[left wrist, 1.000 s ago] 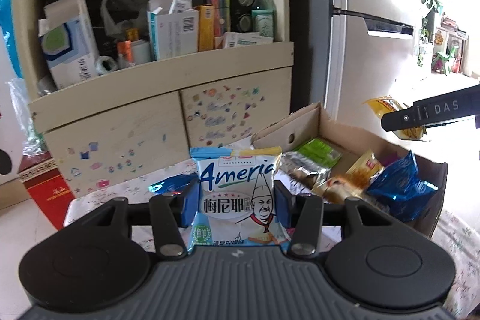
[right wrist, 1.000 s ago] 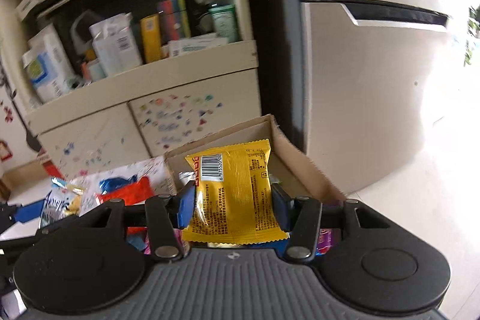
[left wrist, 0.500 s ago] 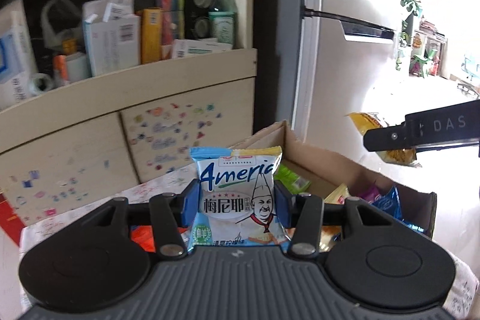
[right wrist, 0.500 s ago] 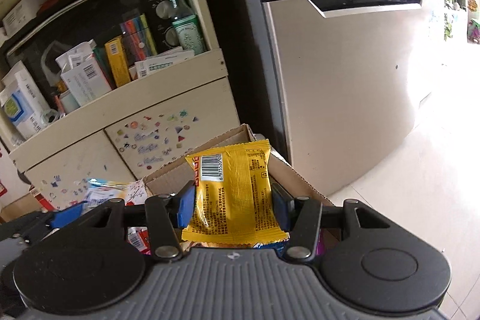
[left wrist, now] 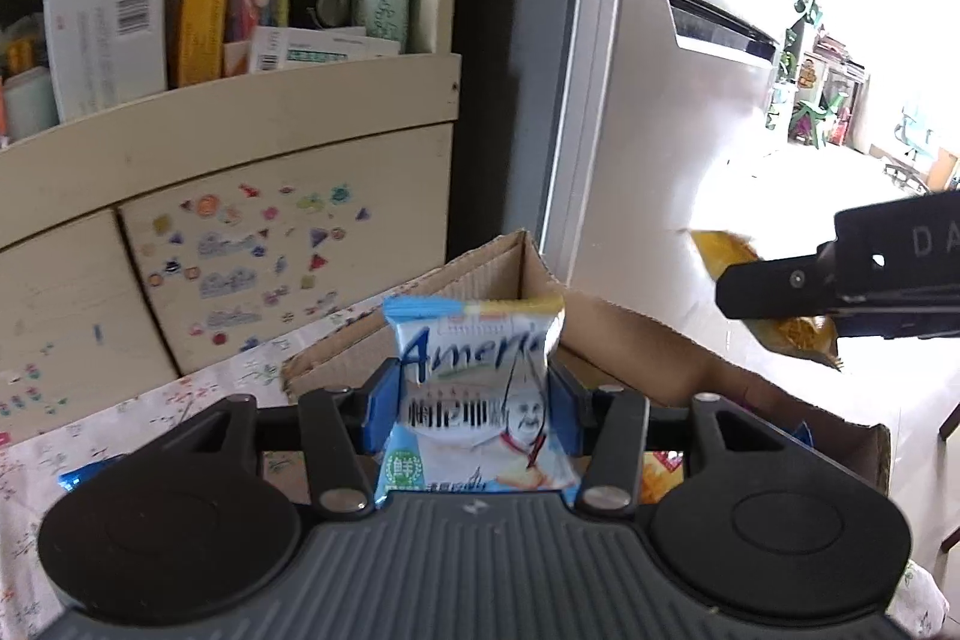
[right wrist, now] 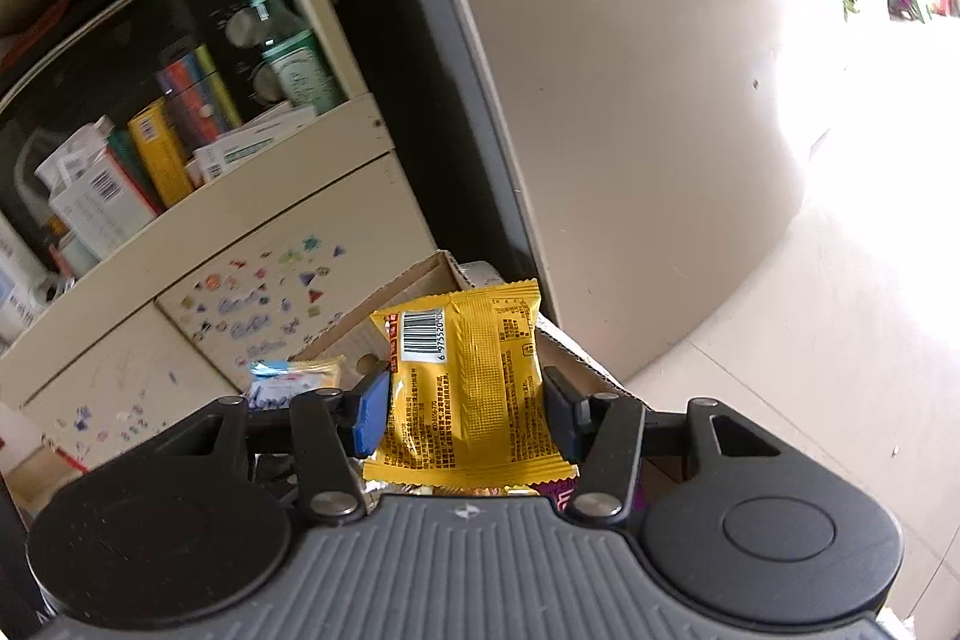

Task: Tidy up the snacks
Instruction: 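Carry the Ameria and yellow packets into the box and release both, then move both grippers back over the red and light blue packets on the table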

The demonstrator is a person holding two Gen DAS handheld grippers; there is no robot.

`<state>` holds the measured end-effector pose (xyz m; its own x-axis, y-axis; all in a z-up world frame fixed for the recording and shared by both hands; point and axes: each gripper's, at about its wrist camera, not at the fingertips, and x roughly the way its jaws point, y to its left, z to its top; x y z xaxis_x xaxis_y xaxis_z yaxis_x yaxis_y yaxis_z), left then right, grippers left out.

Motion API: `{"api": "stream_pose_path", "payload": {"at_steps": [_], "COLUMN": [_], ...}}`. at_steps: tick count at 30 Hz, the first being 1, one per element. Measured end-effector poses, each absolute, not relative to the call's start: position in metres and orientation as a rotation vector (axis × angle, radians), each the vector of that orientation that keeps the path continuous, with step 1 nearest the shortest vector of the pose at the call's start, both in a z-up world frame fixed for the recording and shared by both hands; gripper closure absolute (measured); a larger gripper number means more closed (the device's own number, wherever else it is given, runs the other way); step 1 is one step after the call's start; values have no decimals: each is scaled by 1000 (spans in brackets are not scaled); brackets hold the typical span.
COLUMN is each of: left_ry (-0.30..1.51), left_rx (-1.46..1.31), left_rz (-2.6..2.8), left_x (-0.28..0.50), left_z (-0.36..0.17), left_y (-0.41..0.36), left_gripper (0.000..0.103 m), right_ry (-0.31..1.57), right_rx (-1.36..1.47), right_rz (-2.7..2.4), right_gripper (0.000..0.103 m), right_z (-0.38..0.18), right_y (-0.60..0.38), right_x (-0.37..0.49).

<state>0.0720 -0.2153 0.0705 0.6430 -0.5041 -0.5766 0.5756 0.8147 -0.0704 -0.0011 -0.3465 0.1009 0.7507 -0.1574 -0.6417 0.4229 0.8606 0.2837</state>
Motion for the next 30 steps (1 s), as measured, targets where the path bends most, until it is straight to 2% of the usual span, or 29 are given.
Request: {"api": "stream_pose_path", "payload": {"at_steps": [2, 3, 6, 9, 19, 25, 30], "left_ry": [620, 624, 637, 623, 643, 684, 722], "left_rx": [111, 92, 35, 22, 85, 29, 46], "left_rz": [-617, -619, -616, -584, -446, -340, -333], "left_x": [72, 72, 76, 79, 82, 94, 104], "left_z": [70, 71, 82, 96, 108, 103, 86], "left_y": [-215, -213, -204, -190, -123, -81, -78], "left_gripper": [31, 27, 23, 17, 15, 14, 14], "right_ry": [662, 669, 660, 642, 654, 675, 703], "right_rx": [466, 482, 513, 519, 458, 390, 359], "right_rz": [-349, -355, -359, -334, -190, -87, -37], "right_gripper": [41, 40, 30, 29, 22, 21, 21], "right_z": [97, 96, 98, 101, 104, 103, 100], "right_y": [-351, -352, -355, -353, -328, -305, -292], "right_x": [1, 2, -1, -2, 4, 9, 12]}}
